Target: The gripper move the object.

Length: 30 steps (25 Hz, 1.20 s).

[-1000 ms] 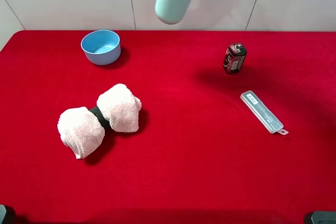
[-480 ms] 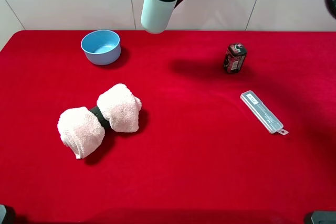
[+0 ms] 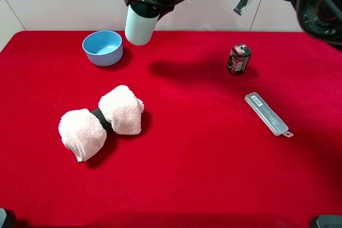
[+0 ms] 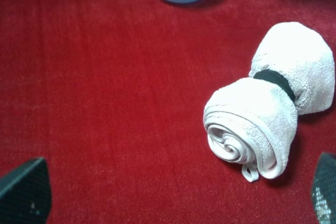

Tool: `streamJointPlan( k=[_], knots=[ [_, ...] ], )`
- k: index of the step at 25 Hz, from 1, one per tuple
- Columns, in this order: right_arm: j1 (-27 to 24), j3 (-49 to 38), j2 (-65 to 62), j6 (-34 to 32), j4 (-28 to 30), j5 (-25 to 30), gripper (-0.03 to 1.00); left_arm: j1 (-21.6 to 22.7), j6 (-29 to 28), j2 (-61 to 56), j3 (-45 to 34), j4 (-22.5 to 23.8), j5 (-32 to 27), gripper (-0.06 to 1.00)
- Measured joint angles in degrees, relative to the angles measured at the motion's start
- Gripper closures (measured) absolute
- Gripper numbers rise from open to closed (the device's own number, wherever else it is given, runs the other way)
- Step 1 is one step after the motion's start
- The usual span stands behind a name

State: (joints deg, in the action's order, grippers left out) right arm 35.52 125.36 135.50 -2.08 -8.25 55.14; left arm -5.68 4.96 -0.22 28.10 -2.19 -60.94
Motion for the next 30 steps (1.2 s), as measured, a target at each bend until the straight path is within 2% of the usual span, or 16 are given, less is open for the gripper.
streamJointPlan(
  k=[12,19,30],
  knots=[
    [0.2,0.0,5.3,0.0,1.7,-6.4,0.94,0.0,0.0,0.0,0.0,0.0,0.0,-0.04],
    [0.2,0.0,7.6,0.0,4.3,-7.9,0.94,0.0,0.0,0.0,0.0,0.0,0.0,-0.04],
    [0.2,0.0,7.7,0.0,4.5,-8.2,0.94,0.0,0.0,0.0,0.0,0.0,0.0,-0.04]
  ],
)
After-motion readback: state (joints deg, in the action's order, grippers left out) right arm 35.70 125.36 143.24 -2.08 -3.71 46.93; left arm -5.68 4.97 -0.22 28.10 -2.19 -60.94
